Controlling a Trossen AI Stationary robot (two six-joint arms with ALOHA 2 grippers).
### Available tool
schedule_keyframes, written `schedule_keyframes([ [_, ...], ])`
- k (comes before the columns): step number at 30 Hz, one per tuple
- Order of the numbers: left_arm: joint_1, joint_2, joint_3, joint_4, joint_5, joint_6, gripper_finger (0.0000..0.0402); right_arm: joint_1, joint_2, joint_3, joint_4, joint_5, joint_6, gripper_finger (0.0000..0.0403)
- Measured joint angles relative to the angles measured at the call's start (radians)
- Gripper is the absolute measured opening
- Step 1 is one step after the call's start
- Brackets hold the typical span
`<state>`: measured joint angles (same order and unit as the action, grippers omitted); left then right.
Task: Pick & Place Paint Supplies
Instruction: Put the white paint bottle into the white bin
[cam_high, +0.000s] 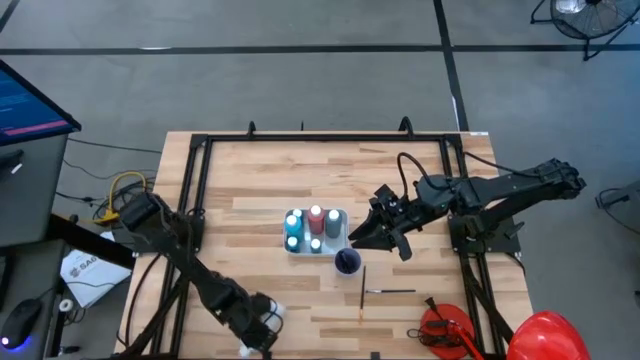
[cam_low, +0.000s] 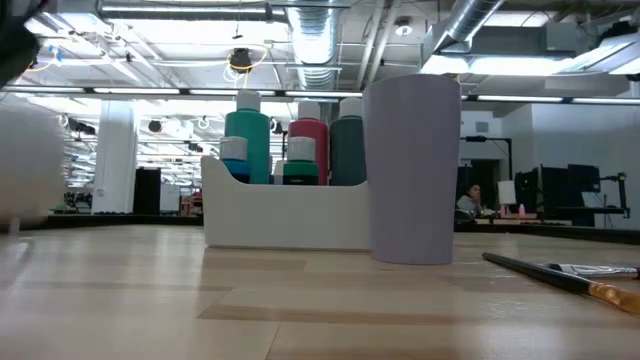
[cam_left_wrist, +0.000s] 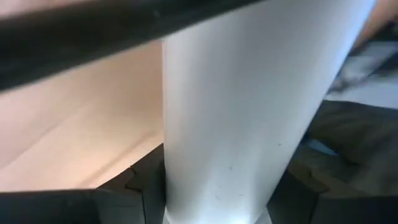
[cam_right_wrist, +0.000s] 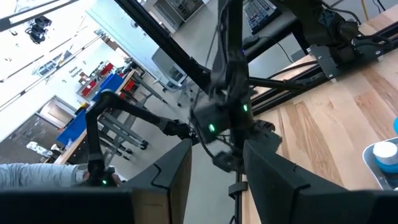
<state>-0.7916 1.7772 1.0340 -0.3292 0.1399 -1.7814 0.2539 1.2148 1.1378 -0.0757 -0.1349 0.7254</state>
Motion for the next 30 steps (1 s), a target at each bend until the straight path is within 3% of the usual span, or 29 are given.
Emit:
schedule_keyframes([
  [7, 0.08, -0.186, 0.003, -0.002, -0.233, 0.14, 0.0193, 0.0, 0.0, 0.0, 0.004, 0.0, -0.002, 0.0137],
  [11, 0.153, -0.295, 0.003, 0.039, -0.311, 0.243, 0.0193, 0.001, 0.0, 0.0, 0.008, 0.0, -0.001, 0.0139],
  [16, 0.225, -0.42, 0.004, 0.152, -0.454, 0.444, 0.0192, 0.001, 0.0, 0.0, 0.03, 0.0, 0.0, 0.0135],
  [19, 0.258, -0.48, 0.004, 0.208, -0.517, 0.586, 0.0192, 0.001, 0.0, 0.0, 0.131, 0.004, 0.0, 0.0133],
  [25, 0.344, -0.558, 0.004, 0.29, -0.46, 0.778, 0.0191, -0.015, 0.0, 0.002, 0.333, 0.18, 0.004, 0.0135],
  [30, 0.418, -0.567, 0.005, 0.455, -0.384, 0.86, 0.0191, -0.059, 0.032, 0.002, 0.367, 0.215, 0.093, 0.0157],
])
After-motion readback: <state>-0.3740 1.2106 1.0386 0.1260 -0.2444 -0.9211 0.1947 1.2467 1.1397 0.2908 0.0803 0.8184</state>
